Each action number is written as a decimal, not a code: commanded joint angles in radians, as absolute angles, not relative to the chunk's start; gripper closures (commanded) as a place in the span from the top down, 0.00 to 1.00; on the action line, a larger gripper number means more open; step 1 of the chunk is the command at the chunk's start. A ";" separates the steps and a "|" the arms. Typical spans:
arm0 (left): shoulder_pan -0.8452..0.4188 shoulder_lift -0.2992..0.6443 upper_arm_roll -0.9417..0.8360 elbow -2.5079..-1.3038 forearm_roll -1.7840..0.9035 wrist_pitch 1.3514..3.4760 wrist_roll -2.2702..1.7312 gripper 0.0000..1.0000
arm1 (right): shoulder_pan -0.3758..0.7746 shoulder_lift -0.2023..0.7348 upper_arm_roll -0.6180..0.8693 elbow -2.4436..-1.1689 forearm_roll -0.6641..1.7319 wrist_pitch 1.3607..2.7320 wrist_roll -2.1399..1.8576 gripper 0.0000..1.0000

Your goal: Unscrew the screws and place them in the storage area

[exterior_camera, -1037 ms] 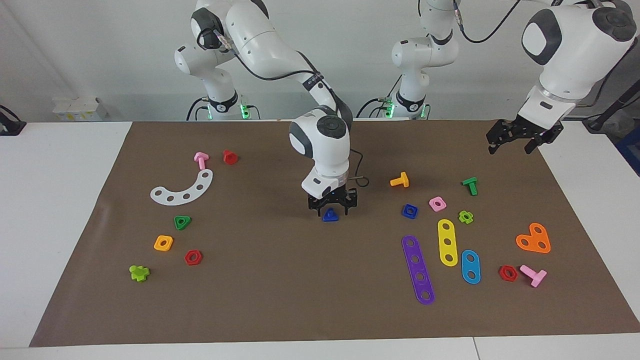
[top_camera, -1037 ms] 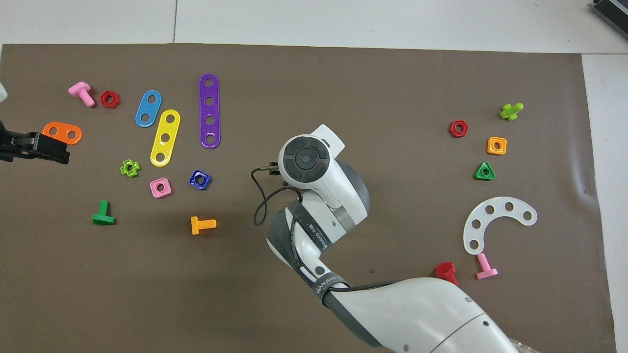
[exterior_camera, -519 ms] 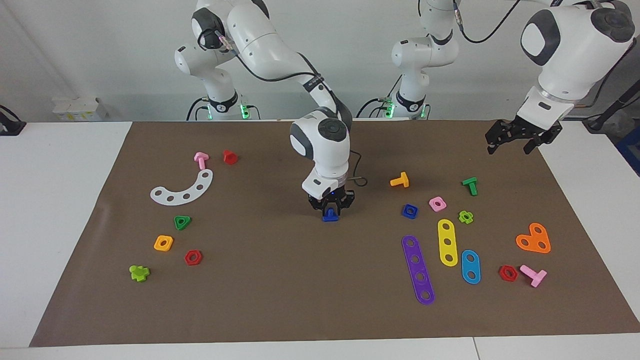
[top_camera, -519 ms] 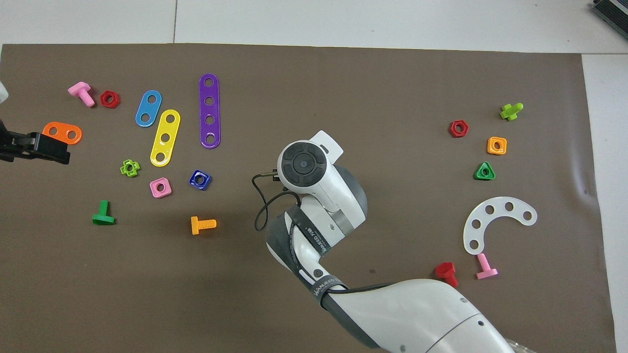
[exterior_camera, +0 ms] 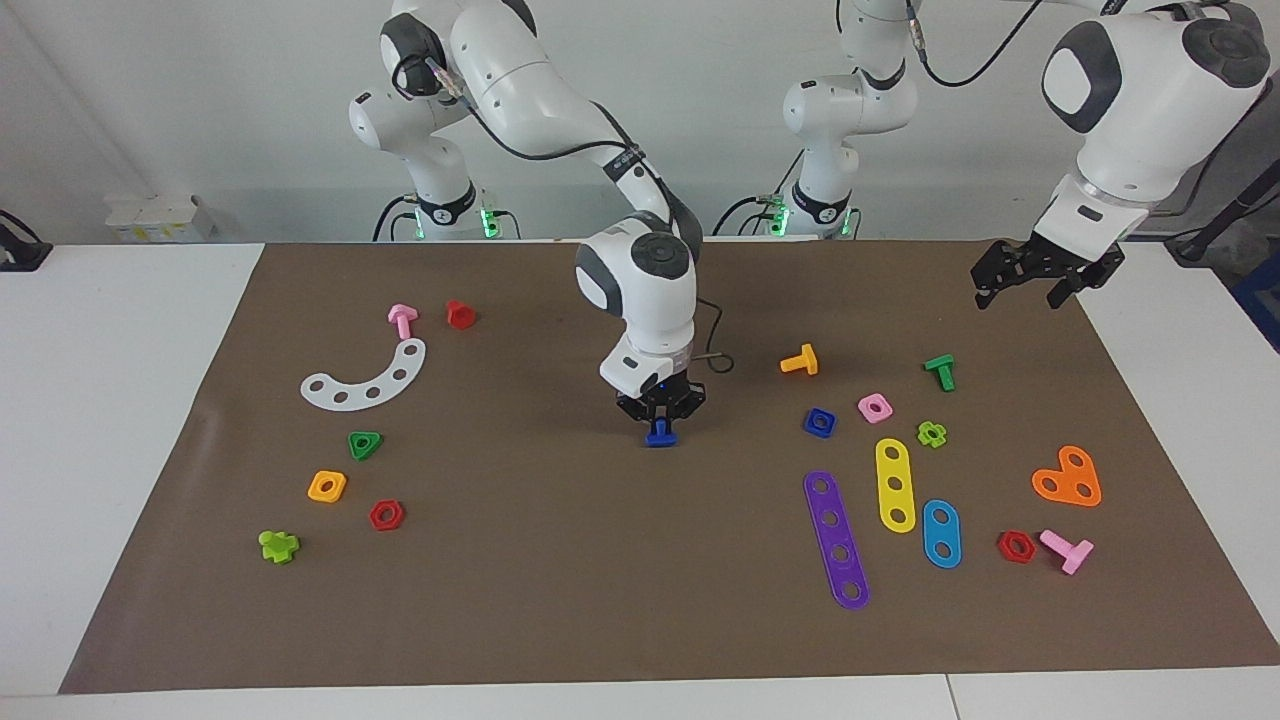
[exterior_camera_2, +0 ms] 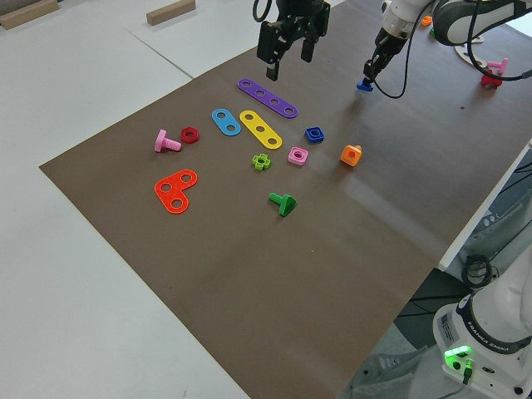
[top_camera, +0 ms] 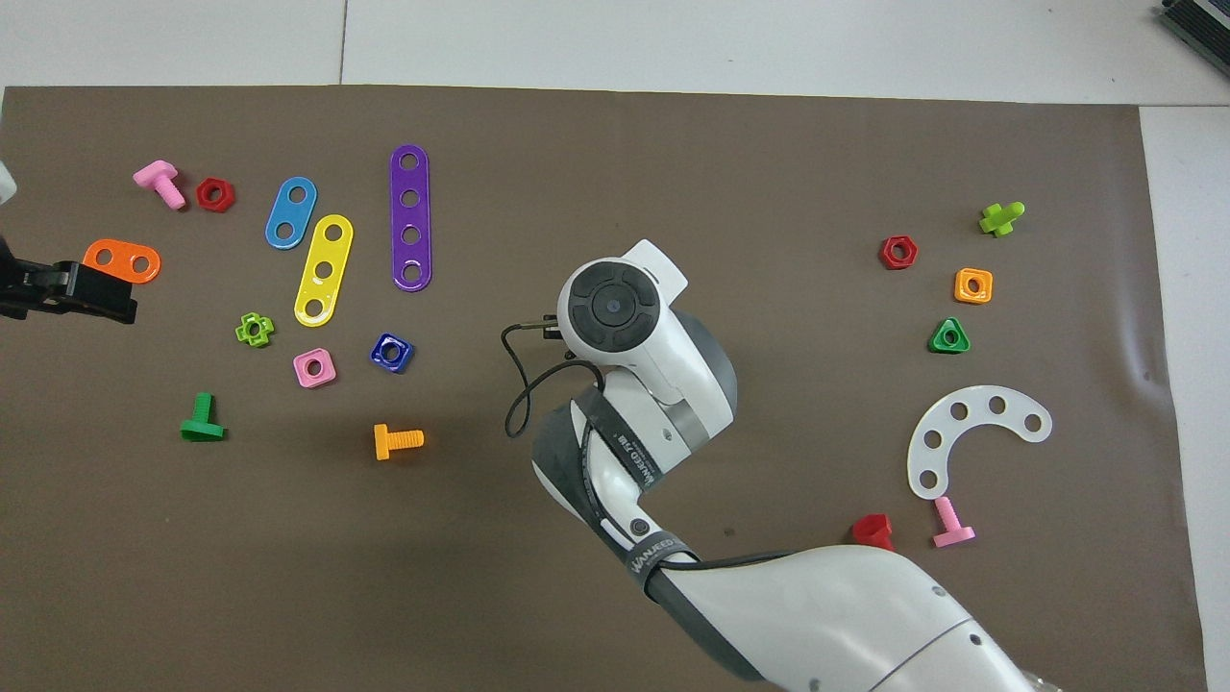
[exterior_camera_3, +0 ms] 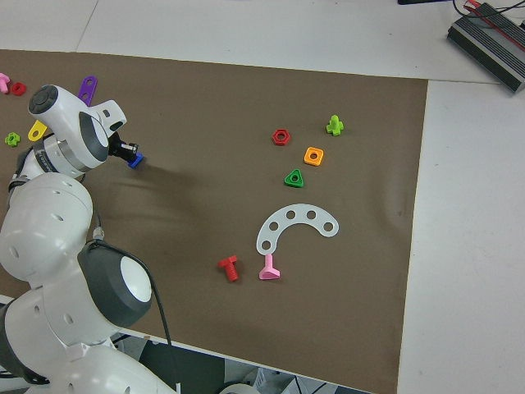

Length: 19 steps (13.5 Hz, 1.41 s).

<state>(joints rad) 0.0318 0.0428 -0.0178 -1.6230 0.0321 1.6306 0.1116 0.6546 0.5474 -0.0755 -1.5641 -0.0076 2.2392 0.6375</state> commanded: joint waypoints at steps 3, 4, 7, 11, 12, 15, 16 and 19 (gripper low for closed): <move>0.037 0.020 -0.020 -1.652 0.046 1.640 0.110 1.00 | 0.418 0.287 -0.064 -1.721 -0.005 2.134 0.430 0.00; 0.038 0.020 -0.020 -1.652 0.045 1.640 0.112 1.00 | 0.369 0.253 -0.064 -1.773 -0.005 2.132 0.364 0.00; 0.038 0.020 -0.020 -1.652 0.044 1.640 0.110 1.00 | 0.218 0.203 -0.064 -1.923 0.000 2.204 0.172 0.00; 0.038 0.020 -0.020 -1.652 0.044 1.640 0.110 1.00 | 0.115 0.218 -0.064 -2.034 0.070 2.344 0.029 0.00; 0.038 0.020 -0.020 -1.652 0.044 1.640 0.110 1.00 | 0.107 0.225 -0.064 -2.043 0.072 2.365 0.019 0.00; 0.038 0.020 -0.020 -1.652 0.044 1.640 0.112 1.00 | 0.101 0.242 -0.064 -2.054 0.072 2.391 0.017 0.00; 0.038 0.020 -0.020 -1.652 0.044 1.640 0.112 1.00 | 0.101 0.244 -0.064 -2.066 0.072 2.404 0.017 0.00; 0.038 0.020 -0.020 -1.652 0.044 1.640 0.110 1.00 | 0.101 0.253 -0.064 -2.082 0.072 2.442 0.023 0.87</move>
<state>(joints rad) 0.0320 0.0428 -0.0170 -1.6241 0.0321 1.6306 0.1115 0.1157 0.2539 -0.0765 -2.0629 0.0526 2.4074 0.0460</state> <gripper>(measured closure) 0.000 0.806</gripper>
